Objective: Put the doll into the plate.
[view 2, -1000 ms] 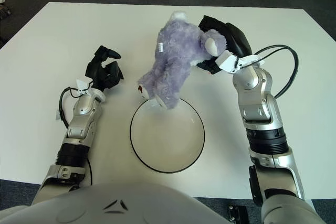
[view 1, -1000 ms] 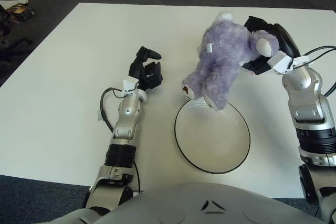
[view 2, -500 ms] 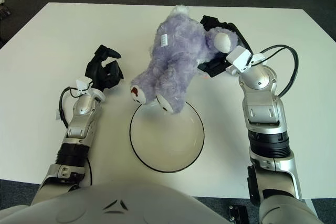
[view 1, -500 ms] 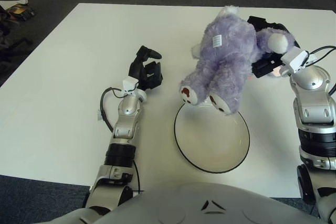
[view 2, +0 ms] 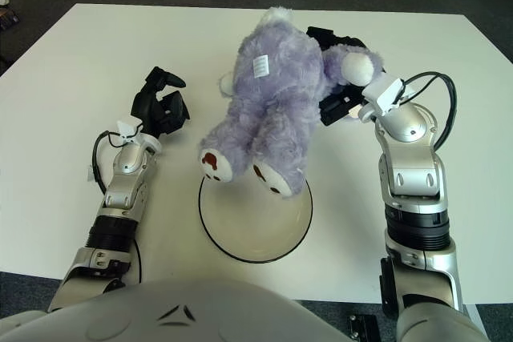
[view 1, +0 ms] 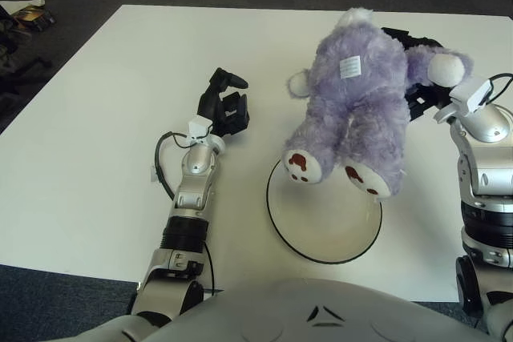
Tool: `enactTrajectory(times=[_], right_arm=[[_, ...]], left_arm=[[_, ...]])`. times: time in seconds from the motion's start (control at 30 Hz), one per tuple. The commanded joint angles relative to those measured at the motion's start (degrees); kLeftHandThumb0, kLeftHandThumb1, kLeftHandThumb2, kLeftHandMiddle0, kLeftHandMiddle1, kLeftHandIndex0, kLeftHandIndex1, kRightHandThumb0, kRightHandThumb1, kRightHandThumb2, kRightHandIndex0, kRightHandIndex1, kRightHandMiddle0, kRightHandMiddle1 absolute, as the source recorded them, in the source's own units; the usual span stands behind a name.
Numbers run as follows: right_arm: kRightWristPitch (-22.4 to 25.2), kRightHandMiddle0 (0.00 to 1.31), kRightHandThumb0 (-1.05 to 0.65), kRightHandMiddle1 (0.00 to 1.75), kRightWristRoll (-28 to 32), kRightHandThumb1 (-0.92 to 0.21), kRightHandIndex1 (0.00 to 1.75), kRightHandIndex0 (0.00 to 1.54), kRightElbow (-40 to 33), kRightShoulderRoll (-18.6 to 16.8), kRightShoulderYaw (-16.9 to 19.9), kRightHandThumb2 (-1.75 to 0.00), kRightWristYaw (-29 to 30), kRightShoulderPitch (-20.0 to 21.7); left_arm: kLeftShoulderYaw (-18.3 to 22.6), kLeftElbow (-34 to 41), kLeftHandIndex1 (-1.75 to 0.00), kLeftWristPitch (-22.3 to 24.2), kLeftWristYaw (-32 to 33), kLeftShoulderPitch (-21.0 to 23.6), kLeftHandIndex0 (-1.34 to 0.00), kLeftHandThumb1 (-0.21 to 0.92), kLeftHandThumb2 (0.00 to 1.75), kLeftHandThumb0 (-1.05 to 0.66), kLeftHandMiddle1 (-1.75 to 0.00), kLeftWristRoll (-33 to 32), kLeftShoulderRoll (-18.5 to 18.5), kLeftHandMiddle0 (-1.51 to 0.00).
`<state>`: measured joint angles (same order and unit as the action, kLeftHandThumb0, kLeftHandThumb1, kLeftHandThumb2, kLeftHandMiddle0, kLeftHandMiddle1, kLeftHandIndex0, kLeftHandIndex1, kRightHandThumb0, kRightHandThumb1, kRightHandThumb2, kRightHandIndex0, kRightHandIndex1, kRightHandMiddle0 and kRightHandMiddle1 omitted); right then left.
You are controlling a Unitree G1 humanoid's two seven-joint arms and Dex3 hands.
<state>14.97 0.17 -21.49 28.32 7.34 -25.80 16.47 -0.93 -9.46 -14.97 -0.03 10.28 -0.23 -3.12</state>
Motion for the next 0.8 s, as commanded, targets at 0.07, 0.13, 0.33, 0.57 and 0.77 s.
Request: enactTrajectory(times=[0.07,0.13,0.33,0.57,0.77], right_arm=[[-0.80,1.11,0.60,1.75,2.21,-0.03,1.75,0.85,-1.33,1.61,1.21,-1.66,-1.62,-0.92],[-0.15,1.11,0.60,1.75,2.36,-0.03,1.75,0.85,-2.04,2.10,1.30,-1.67,-1.98,-1.24],[2.39,1.10,0.60,1.75,2.18,-0.03,1.75,0.85,-5.04,3.45,1.05,-1.66,-2.51,-2.66],[7.82,1.10,0.60,1.75,3.19,-0.04,1.75,0.84,-9.01,4.21,0.88,-1.65,-3.33,-4.34],[11.70,1.12,0.59,1.75,3.73,-0.05,1.75,0.84,-12.50,5.63,0.58,-1.65,-4.42,-6.33]], left_arm=[[0.25,-3.04,-1.75,-0.64,0.42,-2.99,-0.39,0.61,0.94,-0.40,-1.75,0.16,-0.14,-1.04],[0.27,-3.06,-1.75,-0.53,0.32,-2.94,-0.39,0.61,0.94,-0.40,-1.75,0.04,-0.17,-1.04],[0.22,-3.11,-1.75,-0.50,0.20,-2.88,-0.39,0.61,0.94,-0.40,-1.75,0.11,-0.11,-1.05],[0.13,-2.96,-1.75,-0.14,0.28,-2.88,-0.39,0.61,0.94,-0.40,-1.75,0.14,-0.21,-1.04],[0.07,-2.94,-1.75,-0.12,1.12,-2.83,-0.39,0.61,0.94,-0.40,-1.75,0.92,-0.39,-1.04]])
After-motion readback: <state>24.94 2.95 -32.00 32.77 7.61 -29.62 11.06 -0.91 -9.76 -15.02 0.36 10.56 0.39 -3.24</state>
